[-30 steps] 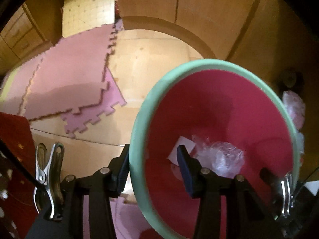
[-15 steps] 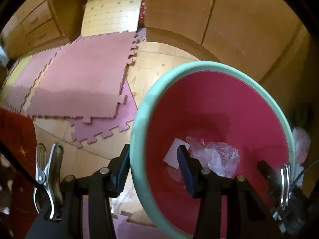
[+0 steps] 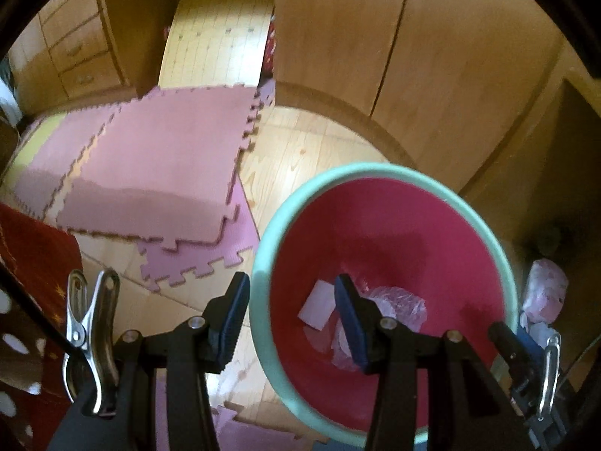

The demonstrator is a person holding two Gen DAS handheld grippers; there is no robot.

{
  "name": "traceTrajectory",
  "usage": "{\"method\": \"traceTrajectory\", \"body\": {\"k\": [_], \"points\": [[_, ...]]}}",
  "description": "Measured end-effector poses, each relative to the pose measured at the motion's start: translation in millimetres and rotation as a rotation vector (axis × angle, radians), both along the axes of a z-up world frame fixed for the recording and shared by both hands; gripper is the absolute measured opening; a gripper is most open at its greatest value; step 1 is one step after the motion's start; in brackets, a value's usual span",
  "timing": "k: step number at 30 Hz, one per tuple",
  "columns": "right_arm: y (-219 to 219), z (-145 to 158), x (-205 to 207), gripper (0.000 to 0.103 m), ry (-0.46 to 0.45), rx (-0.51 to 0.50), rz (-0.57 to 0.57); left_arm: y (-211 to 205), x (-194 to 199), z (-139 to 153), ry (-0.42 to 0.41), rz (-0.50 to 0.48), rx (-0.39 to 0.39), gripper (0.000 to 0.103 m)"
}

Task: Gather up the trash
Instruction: 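Move both grippers back to the shelf toward the pink paper and bottle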

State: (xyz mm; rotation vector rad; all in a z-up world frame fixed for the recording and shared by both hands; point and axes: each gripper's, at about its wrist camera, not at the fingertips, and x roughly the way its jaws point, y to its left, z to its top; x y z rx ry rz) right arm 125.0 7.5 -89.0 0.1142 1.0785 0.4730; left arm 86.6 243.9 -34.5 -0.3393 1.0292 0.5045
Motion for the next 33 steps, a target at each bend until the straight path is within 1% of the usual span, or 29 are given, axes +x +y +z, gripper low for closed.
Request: {"method": "traceTrajectory", "body": {"k": [1, 5, 8, 11, 13, 16, 19, 22, 28, 33], "points": [[-3, 4, -3, 0.054, -0.005, 0.003, 0.001, -4, -2, 6, -0.01, -0.013, 0.006, 0.049], [-16, 10, -13, 0.054, -0.012, 0.006, -0.003, -16, -11, 24, -0.053, -0.052, -0.013, 0.049], [-28, 14, -19, 0.054, -0.003, 0.011, -0.013, -32, -15, 34, -0.063, -0.101, -0.011, 0.049], [-48, 21, -29, 0.054, -0.009, -0.002, -0.024, -49, -17, 41, -0.075, -0.154, -0.006, 0.049], [-58, 22, -32, 0.054, -0.01, -0.008, -0.036, -61, -16, 45, -0.077, -0.192, -0.015, 0.049], [-81, 24, -40, 0.054, -0.007, -0.015, -0.066, -80, -14, 49, -0.082, -0.248, -0.033, 0.049], [-105, 25, -48, 0.054, -0.007, -0.035, -0.087, -102, -13, 54, -0.09, -0.302, -0.027, 0.049], [-130, 28, -55, 0.054, -0.007, -0.051, -0.118, -127, -13, 56, -0.094, -0.361, -0.047, 0.049], [-180, 26, -63, 0.054, 0.009, -0.066, -0.19, -182, -7, 54, -0.079, -0.478, -0.044, 0.049], [-218, 19, -62, 0.054, 0.043, -0.057, -0.275, -219, 0, 51, -0.068, -0.552, -0.067, 0.049]]}}
